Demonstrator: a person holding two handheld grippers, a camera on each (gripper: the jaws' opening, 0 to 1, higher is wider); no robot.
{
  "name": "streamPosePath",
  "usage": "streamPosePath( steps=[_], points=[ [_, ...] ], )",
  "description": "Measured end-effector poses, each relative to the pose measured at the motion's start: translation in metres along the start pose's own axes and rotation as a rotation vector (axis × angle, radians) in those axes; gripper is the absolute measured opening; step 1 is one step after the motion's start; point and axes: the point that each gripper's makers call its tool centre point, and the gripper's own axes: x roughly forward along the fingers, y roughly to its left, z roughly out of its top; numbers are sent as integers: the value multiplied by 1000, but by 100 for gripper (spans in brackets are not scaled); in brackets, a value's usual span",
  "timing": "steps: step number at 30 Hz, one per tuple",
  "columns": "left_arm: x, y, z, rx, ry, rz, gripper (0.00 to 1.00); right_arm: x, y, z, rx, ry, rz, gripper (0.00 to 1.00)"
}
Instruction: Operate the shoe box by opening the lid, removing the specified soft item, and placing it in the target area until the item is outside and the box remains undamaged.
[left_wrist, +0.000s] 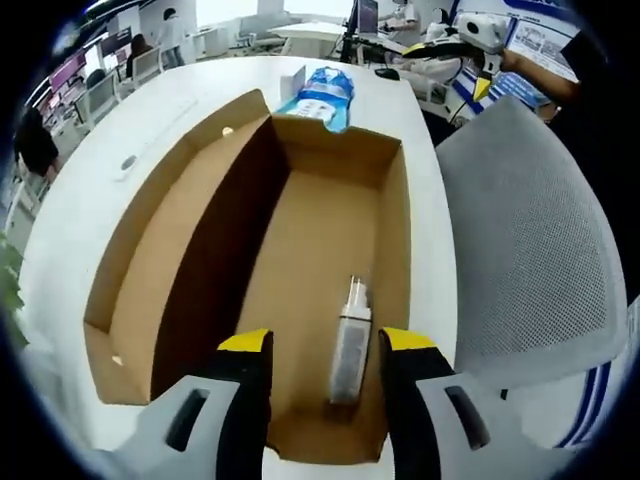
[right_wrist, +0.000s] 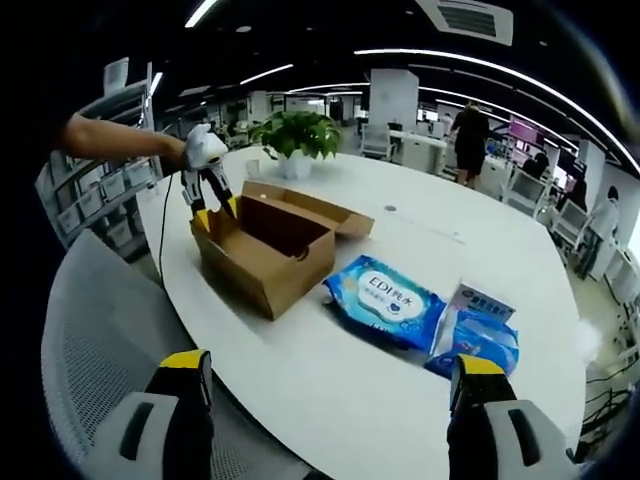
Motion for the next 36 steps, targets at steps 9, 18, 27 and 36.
streamPosePath(
  steps=[9, 18, 27, 36],
  points=[
    [13, -2, -8, 41, 71, -66, 37, 1, 0, -4, 11, 13, 3, 99],
    [25, -8, -12, 88, 132, -131, 37, -1, 0, -6, 30, 16, 6, 99],
    [35, -9, -21, 126, 194, -167, 33, 0, 6, -4, 29, 15, 26, 99],
    [42, -8, -26, 134, 219, -184, 32, 2, 4, -7, 47, 16, 23, 99]
  ],
)
